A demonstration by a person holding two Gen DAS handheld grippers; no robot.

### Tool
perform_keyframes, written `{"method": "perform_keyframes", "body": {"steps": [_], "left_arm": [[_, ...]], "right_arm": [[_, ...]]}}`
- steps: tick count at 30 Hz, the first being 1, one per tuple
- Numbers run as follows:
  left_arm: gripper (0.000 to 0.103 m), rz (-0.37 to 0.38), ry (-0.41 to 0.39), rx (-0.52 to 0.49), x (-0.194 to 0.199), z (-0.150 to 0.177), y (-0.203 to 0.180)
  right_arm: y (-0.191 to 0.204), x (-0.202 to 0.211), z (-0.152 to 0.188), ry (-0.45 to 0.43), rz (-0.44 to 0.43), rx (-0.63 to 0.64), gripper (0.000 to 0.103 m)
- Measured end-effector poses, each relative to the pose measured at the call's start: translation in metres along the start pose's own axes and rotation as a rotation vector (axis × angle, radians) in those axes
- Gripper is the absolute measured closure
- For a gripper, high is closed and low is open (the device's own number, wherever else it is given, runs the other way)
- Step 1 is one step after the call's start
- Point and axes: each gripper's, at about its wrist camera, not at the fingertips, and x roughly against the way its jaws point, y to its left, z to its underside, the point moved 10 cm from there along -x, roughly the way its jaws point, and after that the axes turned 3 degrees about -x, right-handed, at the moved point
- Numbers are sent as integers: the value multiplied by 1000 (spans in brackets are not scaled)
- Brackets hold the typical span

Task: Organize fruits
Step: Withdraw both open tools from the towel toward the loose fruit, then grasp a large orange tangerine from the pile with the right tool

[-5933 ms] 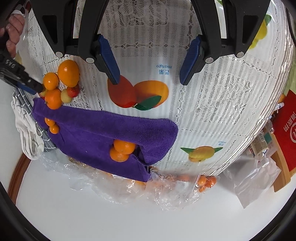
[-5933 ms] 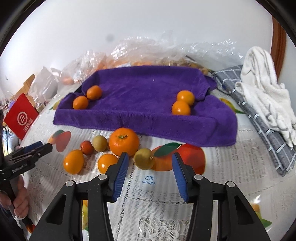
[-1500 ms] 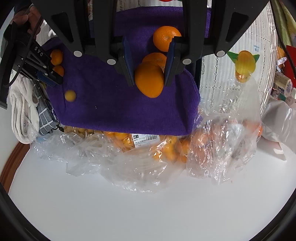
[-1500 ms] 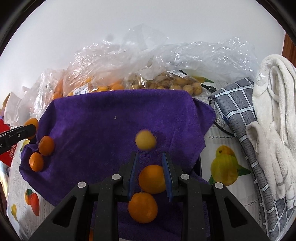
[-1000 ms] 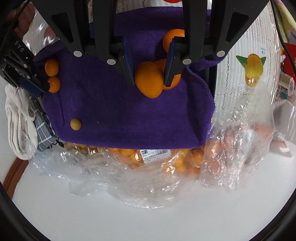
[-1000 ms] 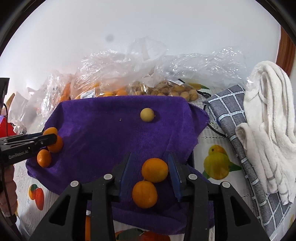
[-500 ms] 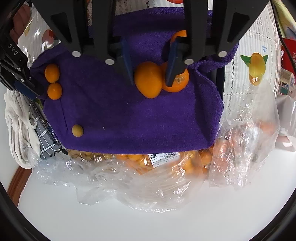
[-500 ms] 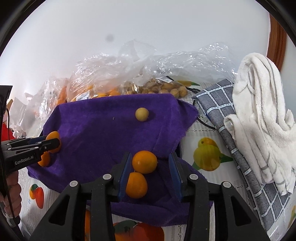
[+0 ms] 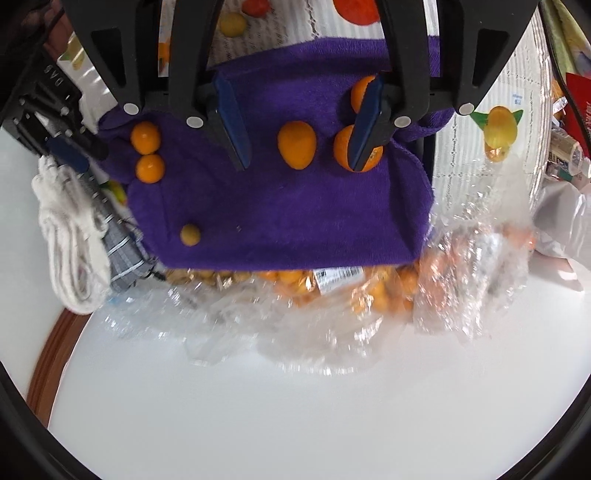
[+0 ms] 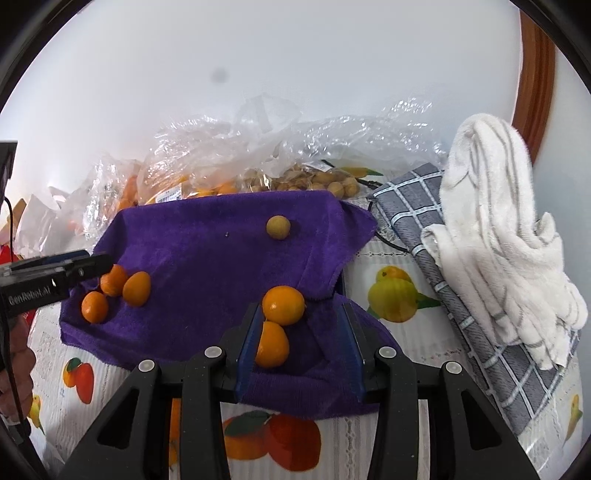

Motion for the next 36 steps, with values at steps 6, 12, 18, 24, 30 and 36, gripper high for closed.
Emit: {"method": "perform_keyframes", "body": {"steps": [6, 12, 18, 24, 30, 36], "left_arm": [[51, -31, -86, 3, 33, 18, 0], [51, -44, -40, -8, 28, 77, 17], [51, -78, -4, 61, 25, 128, 52], [51, -107, 14, 159, 25, 160, 80], [51, -143, 17, 148, 27, 174, 81], [47, -117, -22, 168, 30, 177, 83]], "right_arm": [[1, 26, 15, -26, -6, 7, 61], [1, 27, 47, 29, 7, 12, 61], [8, 22, 77, 80, -14, 8, 61], [25, 24, 94, 95, -22, 67, 61], [42, 23, 107, 100, -60, 76, 60], [61, 22, 110, 86, -130, 89, 60]]}}
